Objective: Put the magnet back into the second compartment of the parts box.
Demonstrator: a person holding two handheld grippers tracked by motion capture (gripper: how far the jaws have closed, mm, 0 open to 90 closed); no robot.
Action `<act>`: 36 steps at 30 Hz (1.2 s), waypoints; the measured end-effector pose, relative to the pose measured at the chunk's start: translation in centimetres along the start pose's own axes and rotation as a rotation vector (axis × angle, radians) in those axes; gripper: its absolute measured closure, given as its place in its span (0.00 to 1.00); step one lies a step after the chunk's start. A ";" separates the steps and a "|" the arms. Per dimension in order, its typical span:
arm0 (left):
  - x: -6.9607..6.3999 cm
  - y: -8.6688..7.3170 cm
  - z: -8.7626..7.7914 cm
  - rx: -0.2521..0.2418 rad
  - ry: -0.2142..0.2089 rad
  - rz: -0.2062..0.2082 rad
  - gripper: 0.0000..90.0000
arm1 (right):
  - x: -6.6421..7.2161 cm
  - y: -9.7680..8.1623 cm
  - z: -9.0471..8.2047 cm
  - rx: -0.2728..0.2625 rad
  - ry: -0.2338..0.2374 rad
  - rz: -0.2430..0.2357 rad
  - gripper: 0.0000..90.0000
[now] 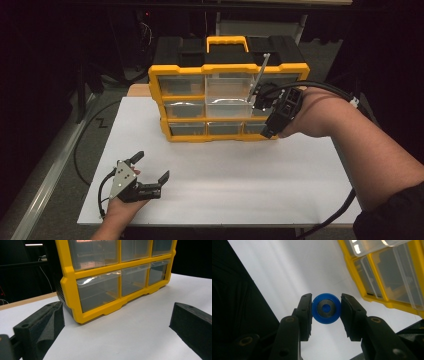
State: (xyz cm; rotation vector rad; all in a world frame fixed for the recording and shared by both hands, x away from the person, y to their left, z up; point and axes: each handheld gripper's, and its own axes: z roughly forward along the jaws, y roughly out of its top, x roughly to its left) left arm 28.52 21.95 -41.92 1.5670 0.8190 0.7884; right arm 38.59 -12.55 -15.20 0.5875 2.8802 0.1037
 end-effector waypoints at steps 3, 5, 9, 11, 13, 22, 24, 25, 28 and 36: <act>0.0 0.0 0.0 -0.003 0.003 -0.001 0.00 | -0.1 0.1 -0.4 0.000 -0.002 0.005 0.72; 0.0 0.0 0.0 -0.002 0.004 0.000 0.00 | -0.2 0.2 -0.7 -0.005 -0.001 0.003 0.72; 0.0 0.0 -0.1 -0.004 0.006 -0.001 0.00 | -0.4 0.7 -1.6 -0.001 -0.011 -0.004 0.72; 0.0 0.0 -0.1 -0.005 0.006 -0.002 0.00 | -0.5 0.8 -1.8 -0.001 -0.014 -0.002 0.72; 0.1 0.0 -0.1 -0.006 0.006 -0.002 0.00 | -0.5 1.0 -2.1 -0.008 -0.017 -0.004 0.72; 0.1 0.0 -0.1 -0.005 0.004 -0.004 0.00 | -0.9 2.4 -3.2 0.000 -0.022 -0.023 0.72; 0.1 0.0 -0.1 -0.003 0.004 -0.005 0.00 | -0.9 2.6 -3.4 -0.003 -0.020 -0.025 0.72; 0.1 0.0 -0.1 -0.004 0.004 -0.005 0.00 | -0.9 2.8 -3.5 -0.004 -0.023 -0.021 0.72; 0.1 0.0 -0.1 -0.006 0.006 -0.007 0.00 | -1.1 3.1 -3.9 -0.003 -0.028 -0.028 0.72; 0.2 0.0 -0.1 -0.007 0.008 -0.013 0.00 | -1.6 3.8 -4.5 -0.007 -0.041 -0.029 0.72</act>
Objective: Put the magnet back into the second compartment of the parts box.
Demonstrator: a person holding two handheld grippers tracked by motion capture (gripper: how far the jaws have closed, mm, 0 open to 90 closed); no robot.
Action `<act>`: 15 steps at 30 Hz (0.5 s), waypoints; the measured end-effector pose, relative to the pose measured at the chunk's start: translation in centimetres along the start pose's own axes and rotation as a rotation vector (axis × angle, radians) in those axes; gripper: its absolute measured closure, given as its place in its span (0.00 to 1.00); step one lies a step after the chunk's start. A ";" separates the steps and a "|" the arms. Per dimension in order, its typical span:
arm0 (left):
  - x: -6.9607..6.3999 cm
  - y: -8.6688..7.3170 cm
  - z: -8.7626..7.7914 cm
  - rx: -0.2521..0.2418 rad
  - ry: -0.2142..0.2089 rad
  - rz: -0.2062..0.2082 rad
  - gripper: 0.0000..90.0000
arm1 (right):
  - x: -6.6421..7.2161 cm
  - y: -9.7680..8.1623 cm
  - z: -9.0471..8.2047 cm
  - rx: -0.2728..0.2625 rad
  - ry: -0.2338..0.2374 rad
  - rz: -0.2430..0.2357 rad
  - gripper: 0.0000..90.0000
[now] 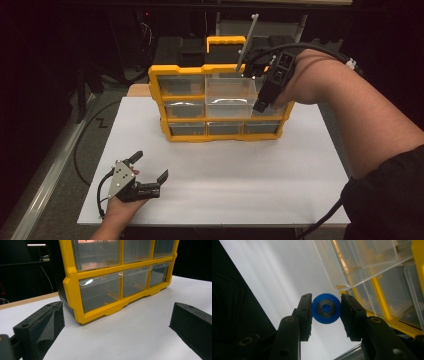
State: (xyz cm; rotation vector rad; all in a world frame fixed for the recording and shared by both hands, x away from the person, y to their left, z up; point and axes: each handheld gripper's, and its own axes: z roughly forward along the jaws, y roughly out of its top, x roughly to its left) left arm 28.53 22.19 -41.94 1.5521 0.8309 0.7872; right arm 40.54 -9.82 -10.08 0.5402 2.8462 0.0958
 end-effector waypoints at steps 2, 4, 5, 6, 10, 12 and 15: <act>0.0 0.0 0.0 -0.002 0.000 0.000 0.00 | -0.1 0.2 -0.1 0.000 -0.006 0.000 0.72; 0.0 0.0 0.0 -0.001 -0.002 -0.001 0.00 | -0.2 0.5 -0.2 0.003 -0.009 -0.004 0.72; 0.0 0.0 0.0 -0.001 -0.002 -0.001 0.00 | -0.2 0.5 -0.2 0.003 -0.009 -0.004 0.72; 0.0 0.0 0.0 -0.001 -0.001 -0.001 0.00 | -0.3 0.6 -0.2 0.003 -0.011 -0.006 0.72; 0.0 0.0 0.0 -0.003 0.000 -0.004 0.00 | -0.4 1.4 -0.5 -0.006 -0.017 -0.008 0.72; 0.1 0.0 0.0 -0.002 0.000 -0.003 0.00 | -0.5 1.7 -0.5 -0.006 -0.022 -0.009 0.72; 0.1 0.0 0.0 -0.005 0.002 -0.006 0.00 | -0.6 2.2 -0.4 -0.007 -0.024 -0.014 0.72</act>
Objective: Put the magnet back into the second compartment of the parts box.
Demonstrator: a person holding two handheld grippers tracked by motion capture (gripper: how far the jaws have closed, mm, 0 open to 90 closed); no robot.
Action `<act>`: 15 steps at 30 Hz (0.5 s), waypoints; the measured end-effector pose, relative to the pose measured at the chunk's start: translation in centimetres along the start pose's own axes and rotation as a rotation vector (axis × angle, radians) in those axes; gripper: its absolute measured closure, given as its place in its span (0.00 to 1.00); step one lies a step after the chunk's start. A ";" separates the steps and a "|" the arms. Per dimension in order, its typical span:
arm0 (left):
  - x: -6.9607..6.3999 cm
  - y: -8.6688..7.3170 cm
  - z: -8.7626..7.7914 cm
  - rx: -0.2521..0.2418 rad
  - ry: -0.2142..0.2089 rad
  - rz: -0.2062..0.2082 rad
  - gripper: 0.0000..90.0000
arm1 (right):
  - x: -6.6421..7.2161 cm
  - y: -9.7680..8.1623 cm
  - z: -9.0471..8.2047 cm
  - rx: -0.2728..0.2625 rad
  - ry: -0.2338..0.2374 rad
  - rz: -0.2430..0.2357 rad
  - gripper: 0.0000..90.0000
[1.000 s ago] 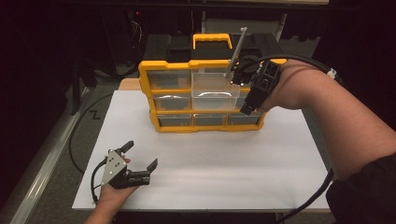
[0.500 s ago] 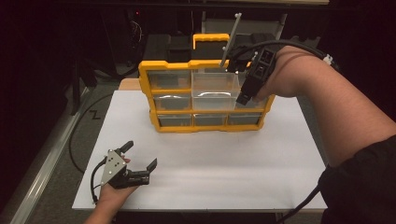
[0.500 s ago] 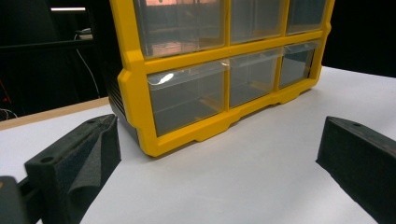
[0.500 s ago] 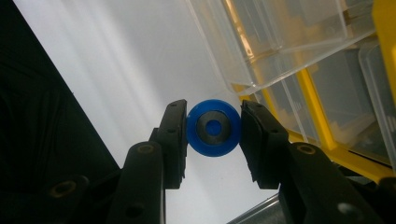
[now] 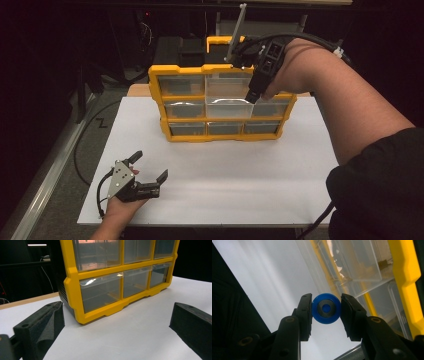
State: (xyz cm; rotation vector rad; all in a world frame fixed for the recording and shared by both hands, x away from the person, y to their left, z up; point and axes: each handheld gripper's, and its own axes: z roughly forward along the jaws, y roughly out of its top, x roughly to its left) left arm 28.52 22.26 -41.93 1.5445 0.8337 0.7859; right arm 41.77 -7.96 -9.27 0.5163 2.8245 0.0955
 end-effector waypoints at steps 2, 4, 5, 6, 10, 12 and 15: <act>0.0 0.0 0.0 -0.001 0.000 -0.001 0.00 | 0.0 0.3 0.0 0.003 -0.004 0.000 0.72; 0.0 0.0 0.0 0.001 -0.001 -0.001 0.00 | -0.1 0.7 0.1 -0.001 -0.004 -0.001 0.72; 0.0 0.0 0.0 -0.001 -0.001 -0.003 0.00 | -0.1 0.8 0.1 -0.005 0.000 -0.003 0.72; 0.0 0.0 0.0 -0.001 -0.001 -0.003 0.00 | -0.1 1.0 0.1 -0.001 -0.001 -0.004 0.72; 0.1 0.0 -0.1 -0.003 0.000 -0.005 0.00 | -0.2 1.5 0.2 -0.004 -0.001 -0.011 0.72; 0.1 0.0 -0.1 -0.002 -0.002 -0.006 0.00 | -0.2 1.7 0.3 -0.004 -0.006 -0.013 0.72; 0.1 0.0 -0.1 0.000 0.001 -0.007 0.00 | -0.3 2.2 0.4 -0.010 -0.006 -0.012 0.72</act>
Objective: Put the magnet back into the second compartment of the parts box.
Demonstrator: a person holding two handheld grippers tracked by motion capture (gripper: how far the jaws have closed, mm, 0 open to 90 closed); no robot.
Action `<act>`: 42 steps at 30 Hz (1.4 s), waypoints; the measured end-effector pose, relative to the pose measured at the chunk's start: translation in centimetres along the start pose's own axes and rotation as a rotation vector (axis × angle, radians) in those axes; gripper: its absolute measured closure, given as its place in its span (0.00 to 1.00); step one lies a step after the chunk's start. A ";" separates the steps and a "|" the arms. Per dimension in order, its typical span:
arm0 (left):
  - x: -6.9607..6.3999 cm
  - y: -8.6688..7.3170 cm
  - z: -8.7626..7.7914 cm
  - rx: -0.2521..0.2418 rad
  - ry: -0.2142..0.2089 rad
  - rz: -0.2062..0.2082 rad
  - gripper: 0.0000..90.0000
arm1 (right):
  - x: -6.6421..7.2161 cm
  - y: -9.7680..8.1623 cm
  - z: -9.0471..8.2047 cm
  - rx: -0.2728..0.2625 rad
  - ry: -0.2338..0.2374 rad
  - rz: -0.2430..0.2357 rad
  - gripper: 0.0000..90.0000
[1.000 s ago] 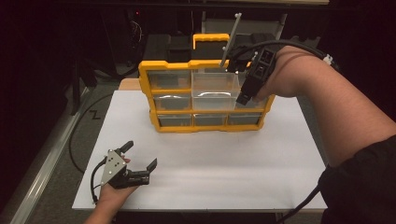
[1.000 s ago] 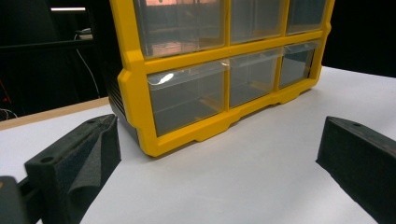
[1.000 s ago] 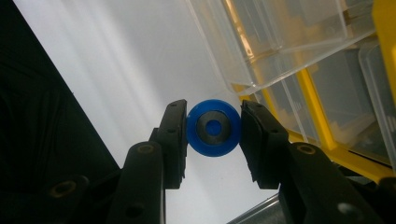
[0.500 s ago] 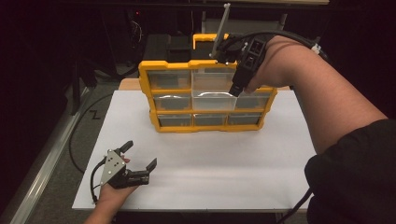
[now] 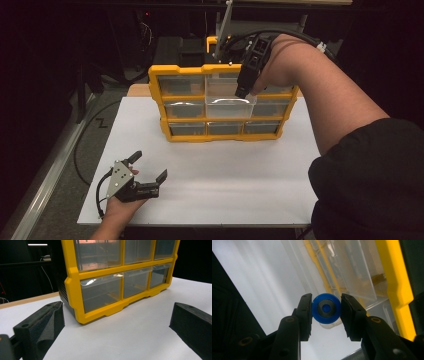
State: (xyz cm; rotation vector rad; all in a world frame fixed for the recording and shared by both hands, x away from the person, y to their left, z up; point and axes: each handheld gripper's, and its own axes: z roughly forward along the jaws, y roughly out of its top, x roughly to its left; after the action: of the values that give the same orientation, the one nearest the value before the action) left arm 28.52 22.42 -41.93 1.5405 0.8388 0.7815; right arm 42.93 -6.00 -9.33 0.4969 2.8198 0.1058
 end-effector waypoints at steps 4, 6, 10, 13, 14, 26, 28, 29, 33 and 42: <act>0.0 0.0 0.0 -0.001 0.003 0.001 0.00 | -0.3 0.4 0.2 -0.003 0.006 -0.001 0.72; 0.0 0.0 0.0 -0.001 0.002 0.002 0.00 | -0.4 0.6 0.2 -0.004 0.005 0.000 0.72; 0.1 0.0 -0.1 -0.001 0.003 0.000 0.00 | -0.6 1.0 0.6 0.002 0.002 0.002 0.72; 0.1 0.0 -0.1 -0.002 0.004 0.000 0.00 | -0.8 1.2 0.7 -0.002 -0.003 0.003 0.72; 0.1 0.0 -0.1 -0.001 0.003 0.002 0.00 | -0.9 1.3 0.9 0.000 -0.003 0.003 0.72; 0.1 0.0 -0.2 -0.011 0.008 -0.001 0.00 | -1.5 2.3 1.4 -0.001 -0.012 0.017 0.72; 0.1 0.1 -0.2 -0.011 0.007 0.003 0.00 | -1.6 2.4 1.5 0.000 -0.010 0.021 0.72; 0.1 0.0 -0.2 -0.011 0.007 0.004 0.00 | -1.6 2.4 1.6 -0.002 -0.008 0.024 0.72; 0.1 0.1 -0.2 -0.013 0.009 0.003 0.00 | -1.6 2.5 1.6 0.004 -0.008 0.025 0.72; 0.1 0.0 -0.2 -0.013 0.004 0.006 0.00 | -1.9 2.3 1.2 -0.021 -0.006 0.056 0.54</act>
State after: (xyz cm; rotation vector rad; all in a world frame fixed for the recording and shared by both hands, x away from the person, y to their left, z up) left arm 28.37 22.60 -41.86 1.5306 0.8311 0.7933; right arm 45.76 -4.51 -9.75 0.5707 2.7962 0.1439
